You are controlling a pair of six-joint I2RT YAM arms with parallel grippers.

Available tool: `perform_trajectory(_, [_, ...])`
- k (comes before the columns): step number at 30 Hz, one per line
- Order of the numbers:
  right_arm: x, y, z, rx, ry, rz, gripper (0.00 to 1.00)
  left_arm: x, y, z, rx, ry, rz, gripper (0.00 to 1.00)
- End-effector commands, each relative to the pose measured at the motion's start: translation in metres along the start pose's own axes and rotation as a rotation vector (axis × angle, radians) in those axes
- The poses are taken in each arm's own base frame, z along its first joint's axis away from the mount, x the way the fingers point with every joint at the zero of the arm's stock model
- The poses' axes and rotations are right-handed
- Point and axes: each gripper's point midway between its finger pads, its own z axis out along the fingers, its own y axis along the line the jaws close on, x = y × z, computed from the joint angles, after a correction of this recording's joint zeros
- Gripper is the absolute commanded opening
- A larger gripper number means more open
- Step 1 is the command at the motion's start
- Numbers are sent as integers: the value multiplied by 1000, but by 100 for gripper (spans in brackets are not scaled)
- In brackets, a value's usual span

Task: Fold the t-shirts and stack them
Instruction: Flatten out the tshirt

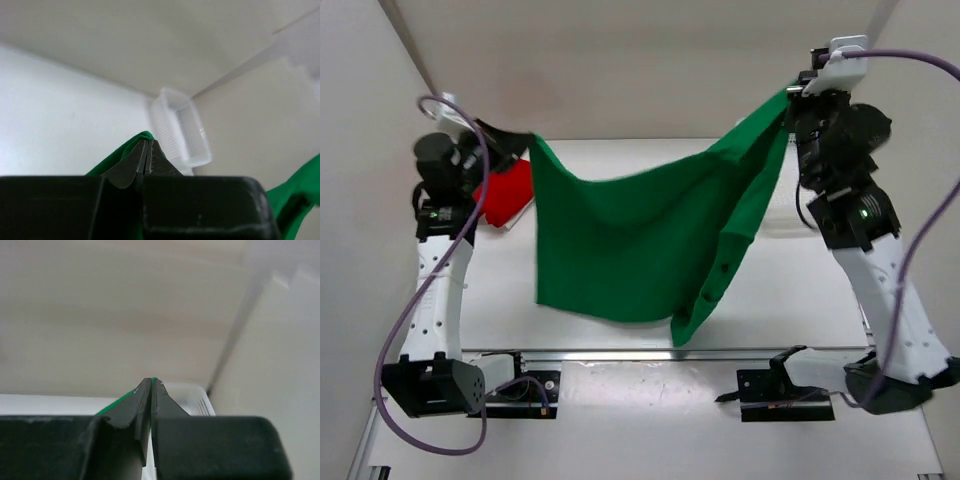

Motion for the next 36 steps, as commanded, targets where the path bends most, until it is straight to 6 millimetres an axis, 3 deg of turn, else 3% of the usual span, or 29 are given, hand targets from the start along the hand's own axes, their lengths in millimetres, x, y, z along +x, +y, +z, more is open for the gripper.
perform_trajectory(1, [111,43,21,-316,233,167,0,40,53,9,-176,34,42,0])
perform_trajectory(2, [137,41,34,-312,281,160,0,49,72,15,-214,40,31,0])
perform_trajectory(3, [166,57,44,-389,334,185,0,53,82,19,-234,47,17,0])
perform_trajectory(4, [175,46,56,-380,346,192,0,63,98,27,-253,75,-2,0])
perform_trajectory(6, [220,50,88,-406,433,192,0,60,103,46,-253,64,-20,0])
perform_trajectory(7, [210,52,101,-424,394,183,0,62,114,55,-279,70,-34,0])
perform_trajectory(8, [210,50,122,-408,386,173,0,60,103,71,-255,67,-22,0])
perform_trajectory(9, [234,54,136,-415,436,171,0,46,85,80,-218,45,-7,0])
perform_trajectory(10, [205,45,151,-391,395,164,0,50,91,93,-232,63,-15,0])
perform_trajectory(12, [159,33,193,-365,283,177,0,27,70,122,-183,55,-8,0])
perform_trajectory(13, [166,33,201,-358,291,186,0,17,63,127,-164,47,-8,0])
perform_trajectory(14, [167,31,201,-360,277,193,0,0,52,135,-139,31,-1,0])
perform_trajectory(15, [124,23,201,-357,152,230,0,-23,30,135,-98,-8,13,0])
perform_trajectory(16, [106,16,201,-360,98,244,0,-31,34,139,-101,-14,-1,0])
perform_trajectory(17, [65,11,197,-367,2,233,0,-49,18,137,-58,-41,8,0])
perform_trajectory(19, [25,-3,185,-379,-100,260,0,-84,9,125,-15,-107,-3,0])
perform_trajectory(21, [4,-1,169,-413,-143,255,1,-105,-6,105,28,-157,16,0])
perform_trajectory(22, [-5,-12,163,-403,-159,231,0,-105,1,103,26,-165,17,0])
perform_trajectory(23, [-1,-12,162,-417,-147,236,0,-113,-8,90,36,-199,32,0])
perform_trajectory(25, [-2,-12,151,-417,-123,225,0,-112,5,78,-2,-226,48,0])
perform_trajectory(28, [33,-9,140,-397,1,142,0,-102,20,68,-41,-208,62,0])
perform_trajectory(29, [55,-7,131,-393,65,122,0,-101,30,64,-60,-207,65,0])
perform_trajectory(30, [97,5,128,-397,156,127,0,-92,40,56,-81,-203,58,0])
perform_trajectory(31, [93,3,110,-392,151,124,0,-81,50,48,-94,-201,63,0])
perform_trajectory(32, [113,8,90,-396,182,129,0,-63,70,45,-136,-185,61,0])
perform_trajectory(33, [148,12,69,-398,245,119,0,-58,69,36,-155,-199,80,0])
perform_trajectory(34, [202,23,50,-414,351,122,0,-40,83,29,-183,-191,73,0])
perform_trajectory(35, [197,30,30,-431,324,111,0,-17,95,21,-201,-164,71,0])
perform_trajectory(36, [230,36,7,-426,380,109,0,17,123,16,-250,-106,37,0])
